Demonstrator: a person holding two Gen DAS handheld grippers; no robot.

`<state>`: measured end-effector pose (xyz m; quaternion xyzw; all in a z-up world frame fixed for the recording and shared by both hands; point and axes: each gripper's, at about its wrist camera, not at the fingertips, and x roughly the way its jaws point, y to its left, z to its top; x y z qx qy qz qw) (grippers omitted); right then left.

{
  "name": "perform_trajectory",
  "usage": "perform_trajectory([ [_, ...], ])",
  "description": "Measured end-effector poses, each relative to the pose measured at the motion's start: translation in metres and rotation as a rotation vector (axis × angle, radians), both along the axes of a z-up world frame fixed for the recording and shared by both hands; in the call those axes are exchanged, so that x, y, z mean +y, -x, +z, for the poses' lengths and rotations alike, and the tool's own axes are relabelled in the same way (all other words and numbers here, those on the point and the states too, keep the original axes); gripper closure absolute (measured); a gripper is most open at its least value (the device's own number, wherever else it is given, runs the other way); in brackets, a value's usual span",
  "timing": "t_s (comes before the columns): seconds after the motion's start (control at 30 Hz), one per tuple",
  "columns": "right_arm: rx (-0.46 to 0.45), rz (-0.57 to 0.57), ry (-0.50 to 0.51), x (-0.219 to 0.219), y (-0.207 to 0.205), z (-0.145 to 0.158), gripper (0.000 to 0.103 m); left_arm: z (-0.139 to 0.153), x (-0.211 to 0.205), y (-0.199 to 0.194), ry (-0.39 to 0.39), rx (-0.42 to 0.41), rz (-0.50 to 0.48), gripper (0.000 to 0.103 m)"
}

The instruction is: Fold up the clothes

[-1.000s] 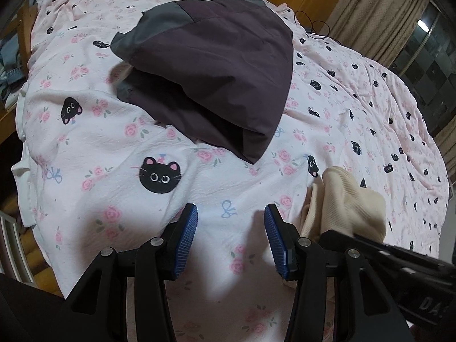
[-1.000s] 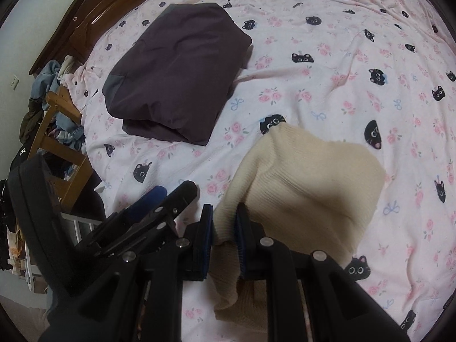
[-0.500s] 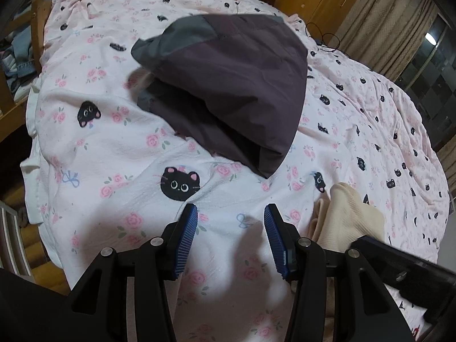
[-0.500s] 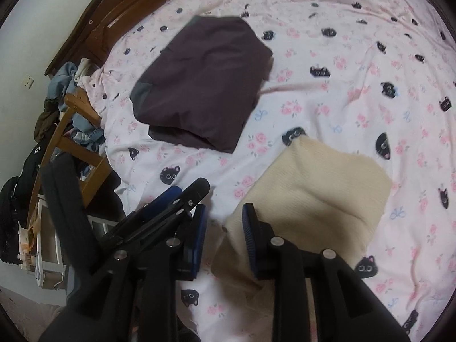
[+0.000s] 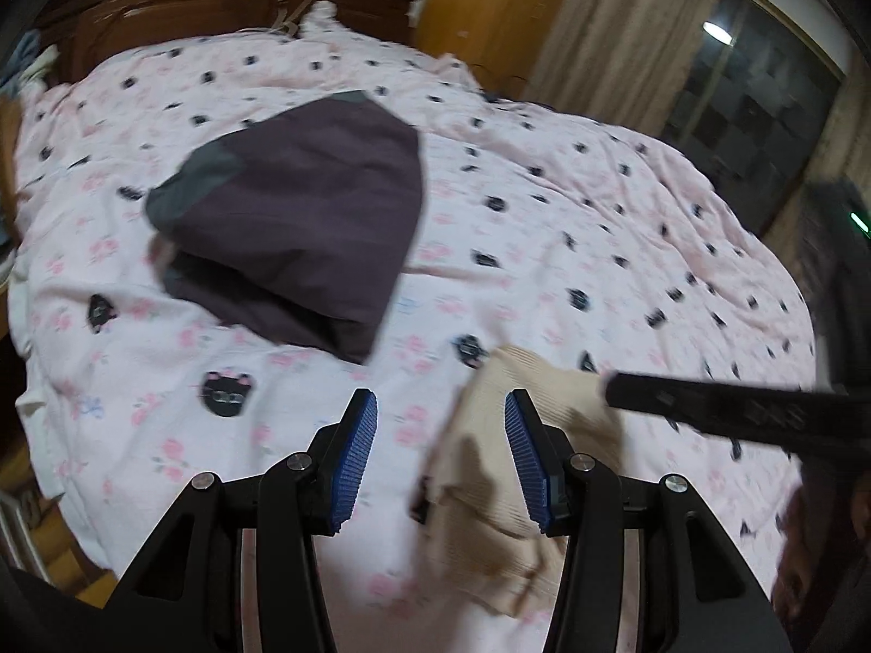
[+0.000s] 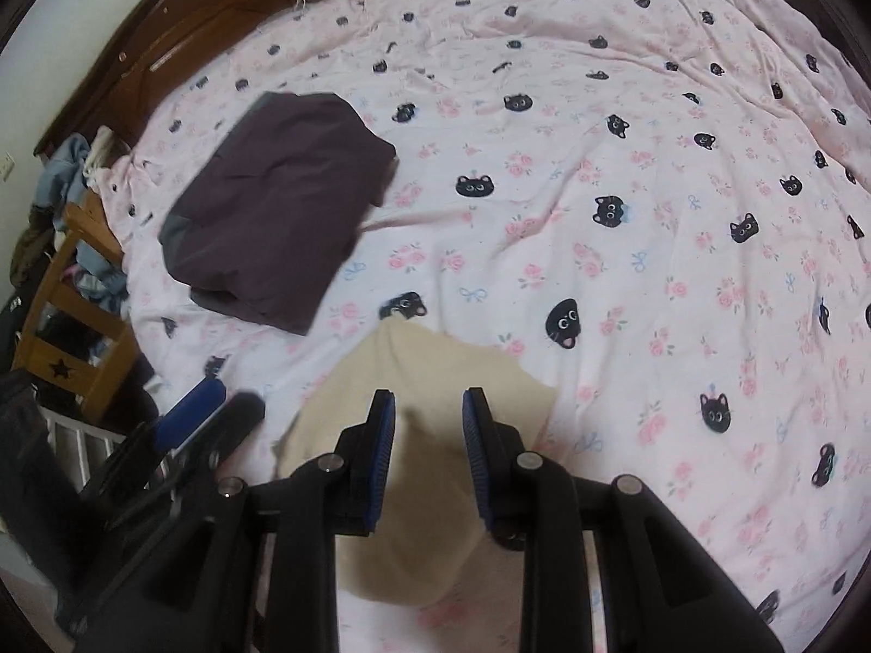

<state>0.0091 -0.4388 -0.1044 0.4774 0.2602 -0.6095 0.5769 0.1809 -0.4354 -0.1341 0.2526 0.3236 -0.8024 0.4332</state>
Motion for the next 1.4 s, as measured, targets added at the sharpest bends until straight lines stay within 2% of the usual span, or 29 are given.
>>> perform_trajectory([
  [0.2,-0.029,0.055,-0.057,-0.019,-0.001,-0.014,0.075,-0.004,0.005,0.021,-0.016,-0.025,-0.093,0.059],
  [0.27,-0.042,0.069,-0.074,-0.026,-0.003,-0.019,0.075,-0.011,0.005,0.027,-0.03,-0.072,-0.098,0.059],
  [0.37,-0.035,0.085,-0.1,-0.035,-0.007,-0.026,0.075,-0.03,-0.001,0.034,-0.086,-0.144,-0.099,0.059],
  [0.43,-0.03,0.088,-0.117,-0.042,-0.008,-0.032,0.075,-0.042,-0.005,0.033,-0.135,-0.151,-0.09,0.056],
  [0.5,-0.025,0.084,-0.137,-0.049,-0.006,-0.039,0.075,-0.048,-0.006,0.031,-0.148,-0.151,-0.083,0.054],
  [0.73,-0.01,0.058,-0.179,-0.069,0.004,-0.063,0.075,-0.05,-0.002,0.033,-0.126,-0.182,-0.078,0.053],
  [0.9,-0.04,0.042,-0.164,-0.073,0.01,-0.065,0.075,-0.05,-0.002,0.029,-0.128,-0.176,-0.072,0.052],
  [1.0,-0.047,0.048,-0.118,-0.071,0.009,-0.05,0.071,-0.05,-0.003,0.028,-0.132,-0.171,-0.069,0.053],
  [1.13,-0.091,0.077,-0.072,-0.075,0.004,-0.032,0.071,-0.049,-0.004,0.028,-0.133,-0.169,-0.068,0.053],
  [1.27,-0.083,0.134,-0.137,-0.082,-0.015,-0.045,0.071,-0.049,-0.003,0.029,-0.129,-0.171,-0.071,0.053],
  [1.4,-0.064,0.125,-0.184,-0.088,-0.021,-0.066,0.071,-0.049,-0.003,0.028,-0.126,-0.175,-0.077,0.053],
])
